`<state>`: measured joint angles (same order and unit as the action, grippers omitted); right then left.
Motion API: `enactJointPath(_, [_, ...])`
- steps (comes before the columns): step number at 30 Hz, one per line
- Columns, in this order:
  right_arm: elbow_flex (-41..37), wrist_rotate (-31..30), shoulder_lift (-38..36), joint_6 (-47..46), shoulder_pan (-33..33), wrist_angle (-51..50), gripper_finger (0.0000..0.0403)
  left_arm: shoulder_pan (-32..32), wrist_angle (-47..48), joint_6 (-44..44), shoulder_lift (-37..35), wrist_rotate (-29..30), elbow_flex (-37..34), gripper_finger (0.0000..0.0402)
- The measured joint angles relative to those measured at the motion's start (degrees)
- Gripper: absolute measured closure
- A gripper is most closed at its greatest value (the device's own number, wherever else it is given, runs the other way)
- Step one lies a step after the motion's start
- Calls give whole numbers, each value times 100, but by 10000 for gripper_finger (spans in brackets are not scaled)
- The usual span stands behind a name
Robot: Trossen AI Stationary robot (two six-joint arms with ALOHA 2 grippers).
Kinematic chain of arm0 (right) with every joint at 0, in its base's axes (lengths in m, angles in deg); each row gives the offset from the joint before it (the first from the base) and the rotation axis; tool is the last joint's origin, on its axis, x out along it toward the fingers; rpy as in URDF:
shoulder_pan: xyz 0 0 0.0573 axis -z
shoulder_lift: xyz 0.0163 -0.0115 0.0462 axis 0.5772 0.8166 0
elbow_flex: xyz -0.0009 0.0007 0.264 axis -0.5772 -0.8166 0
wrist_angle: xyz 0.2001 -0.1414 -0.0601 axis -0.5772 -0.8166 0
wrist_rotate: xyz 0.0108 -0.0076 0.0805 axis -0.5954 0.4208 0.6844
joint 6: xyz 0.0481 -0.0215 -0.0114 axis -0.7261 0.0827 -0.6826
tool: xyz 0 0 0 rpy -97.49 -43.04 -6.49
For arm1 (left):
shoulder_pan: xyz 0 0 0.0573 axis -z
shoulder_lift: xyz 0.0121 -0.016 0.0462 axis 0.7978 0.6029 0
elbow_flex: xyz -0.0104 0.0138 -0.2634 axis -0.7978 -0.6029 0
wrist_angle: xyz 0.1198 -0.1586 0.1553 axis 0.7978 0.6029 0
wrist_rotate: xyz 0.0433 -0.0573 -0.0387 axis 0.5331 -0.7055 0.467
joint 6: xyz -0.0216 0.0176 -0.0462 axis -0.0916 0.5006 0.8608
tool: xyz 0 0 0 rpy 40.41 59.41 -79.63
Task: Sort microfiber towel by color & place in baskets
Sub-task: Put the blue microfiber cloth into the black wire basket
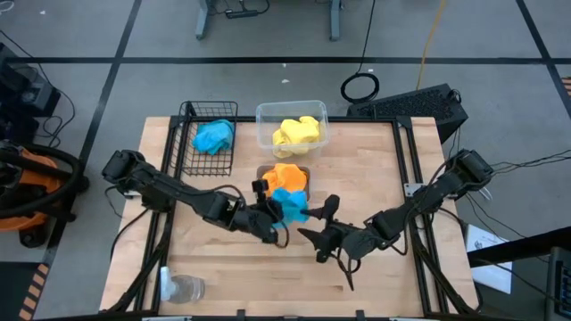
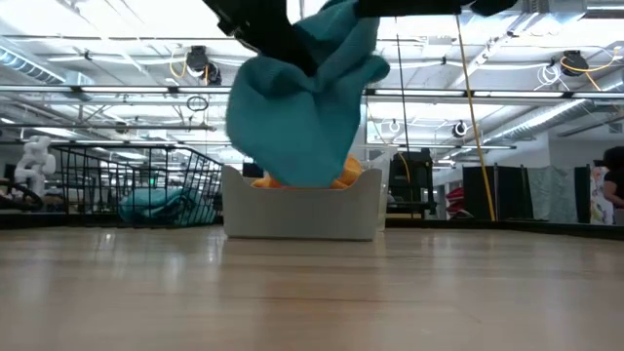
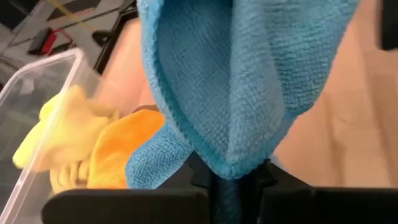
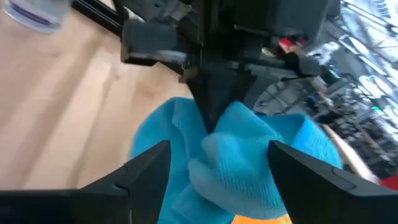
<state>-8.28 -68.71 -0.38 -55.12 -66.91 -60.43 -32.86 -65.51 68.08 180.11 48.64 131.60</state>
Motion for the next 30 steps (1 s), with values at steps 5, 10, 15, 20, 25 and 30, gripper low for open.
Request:
enactJointPath(5, [0, -183, 3, 251, -40, 11, 112, -252, 12, 318, 0, 2, 0, 365])
enactJointPath(10, [0, -474, 36, 452, -63, 92, 79, -320, -142, 374, 0, -86, 0, 365])
enactJointPath(15, [0, -862, 54, 254, 122, 10, 74, -286, -885, -78, 0, -479, 0, 364])
enactJointPath(20, [0, -865, 56, -243, 335, -168, 74, -187, -1536, -562, 0, -688, 0, 364])
enactJointPath(25, [2, -753, 54, -621, 448, -463, 78, -153, -1758, -807, 0, -683, -2, 364])
enactJointPath(30, [2, -589, 54, -769, 514, -490, 119, -150, -1911, -881, 0, -686, -2, 364])
